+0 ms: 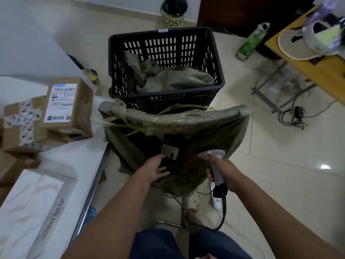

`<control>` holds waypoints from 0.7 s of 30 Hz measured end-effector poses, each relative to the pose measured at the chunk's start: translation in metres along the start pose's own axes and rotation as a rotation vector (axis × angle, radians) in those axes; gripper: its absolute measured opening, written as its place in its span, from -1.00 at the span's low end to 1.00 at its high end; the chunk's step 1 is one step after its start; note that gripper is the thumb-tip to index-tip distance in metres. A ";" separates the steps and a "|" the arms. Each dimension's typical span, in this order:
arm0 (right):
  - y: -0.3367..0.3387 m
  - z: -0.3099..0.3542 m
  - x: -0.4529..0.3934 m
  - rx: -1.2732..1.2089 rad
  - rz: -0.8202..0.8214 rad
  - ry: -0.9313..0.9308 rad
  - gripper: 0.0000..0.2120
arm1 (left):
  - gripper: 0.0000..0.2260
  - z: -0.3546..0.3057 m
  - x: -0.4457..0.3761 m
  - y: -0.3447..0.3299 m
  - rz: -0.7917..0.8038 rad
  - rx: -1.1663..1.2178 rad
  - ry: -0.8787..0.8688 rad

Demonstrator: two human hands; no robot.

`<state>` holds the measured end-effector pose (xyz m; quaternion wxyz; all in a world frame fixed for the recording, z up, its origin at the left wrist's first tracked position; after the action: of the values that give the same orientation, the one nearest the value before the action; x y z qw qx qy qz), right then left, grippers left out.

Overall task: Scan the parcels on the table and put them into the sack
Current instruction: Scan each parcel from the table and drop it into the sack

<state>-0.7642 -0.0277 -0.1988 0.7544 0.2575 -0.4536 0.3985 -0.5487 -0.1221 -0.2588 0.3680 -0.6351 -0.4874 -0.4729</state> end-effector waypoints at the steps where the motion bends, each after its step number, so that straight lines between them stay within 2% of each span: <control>1: -0.005 0.002 0.002 0.014 0.003 0.010 -0.65 | -0.58 0.002 0.003 0.007 0.009 -0.001 -0.013; 5: -0.036 0.010 0.016 0.084 0.033 0.066 -0.65 | -0.63 0.015 0.017 0.052 0.027 -0.078 -0.072; 8: -0.077 0.018 0.034 0.117 0.114 0.094 -0.66 | -0.70 0.024 0.037 0.097 -0.014 -0.122 -0.136; 11: -0.136 0.023 0.057 0.189 0.223 0.129 -0.67 | -0.79 0.035 0.063 0.148 -0.064 -0.149 -0.202; 14: -0.207 0.023 0.085 0.293 0.331 0.175 -0.65 | -0.80 0.044 0.094 0.203 -0.125 -0.145 -0.288; 17: -0.277 0.015 0.118 0.395 0.441 0.233 -0.68 | -0.78 0.052 0.130 0.257 -0.264 -0.213 -0.374; 21: -0.353 -0.007 0.156 0.506 0.593 0.259 -0.69 | -0.80 0.073 0.167 0.324 -0.543 -0.323 -0.527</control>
<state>-0.4239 -0.1589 -0.0731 0.5706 0.2404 -0.2970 0.7269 -0.2047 -0.0919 -0.1215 -0.0120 -0.6325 -0.6344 -0.4442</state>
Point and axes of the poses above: each hand's wrist, its own x-axis away from the middle knuckle, its own y-axis out of the back of the hand, z = x × y, the point moved 4 cm from there along -x, towards the middle knuckle, and after that the axes turned 12 degrees about -x, right-handed, at the moved point
